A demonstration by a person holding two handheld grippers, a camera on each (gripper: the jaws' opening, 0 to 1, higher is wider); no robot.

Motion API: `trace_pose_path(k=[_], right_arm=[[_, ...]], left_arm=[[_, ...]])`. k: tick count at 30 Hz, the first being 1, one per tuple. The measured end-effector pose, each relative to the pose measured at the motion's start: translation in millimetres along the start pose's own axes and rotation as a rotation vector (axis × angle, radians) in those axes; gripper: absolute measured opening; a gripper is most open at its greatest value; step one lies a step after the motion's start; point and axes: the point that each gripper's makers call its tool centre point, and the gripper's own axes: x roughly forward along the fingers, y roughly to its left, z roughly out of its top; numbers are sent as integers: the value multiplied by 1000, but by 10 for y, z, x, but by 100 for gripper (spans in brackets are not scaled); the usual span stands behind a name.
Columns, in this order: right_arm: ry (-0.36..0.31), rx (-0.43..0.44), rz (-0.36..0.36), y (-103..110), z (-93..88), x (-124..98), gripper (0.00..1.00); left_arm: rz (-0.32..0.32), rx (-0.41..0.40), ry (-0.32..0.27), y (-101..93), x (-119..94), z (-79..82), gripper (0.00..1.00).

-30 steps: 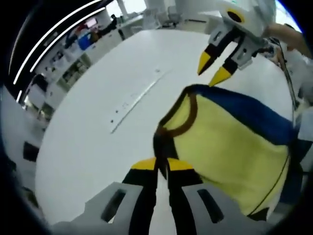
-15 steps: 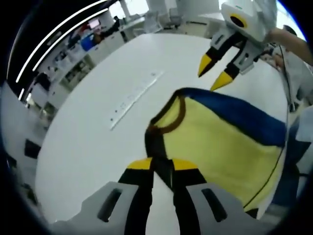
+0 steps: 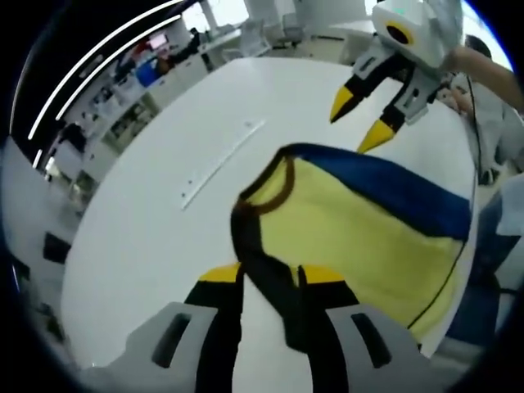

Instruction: Fold the garment on the visible template until the final outline fits inside the template.

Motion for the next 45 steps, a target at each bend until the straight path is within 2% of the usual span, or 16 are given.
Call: trace_pose_path(k=[6, 12, 15, 22, 38, 41, 45], right_arm=[[2, 6, -7, 46, -28, -33, 35], [2, 2, -7, 138, -35, -67, 39], [2, -3, -14, 176, -24, -89, 44], [-8, -6, -14, 314, 32, -159, 49], [-8, -20, -23, 738, 88, -317, 66], [-9, -17, -23, 793, 98, -350, 66], [-8, -22, -30, 847, 116, -402, 72]], left_arm=[[-6, -2, -8, -74, -63, -25, 29], [-1, -1, -14, -123, -136, -53, 36], [9, 5, -13, -127, -179, -83, 40], [-1, -5, -46, -227, -311, -111, 43], [-2, -12, -64, -503, -582, -381, 58], [-7, -7, -65, -540, -621, -418, 63], [-5, -9, -74, -552, -683, -447, 66]])
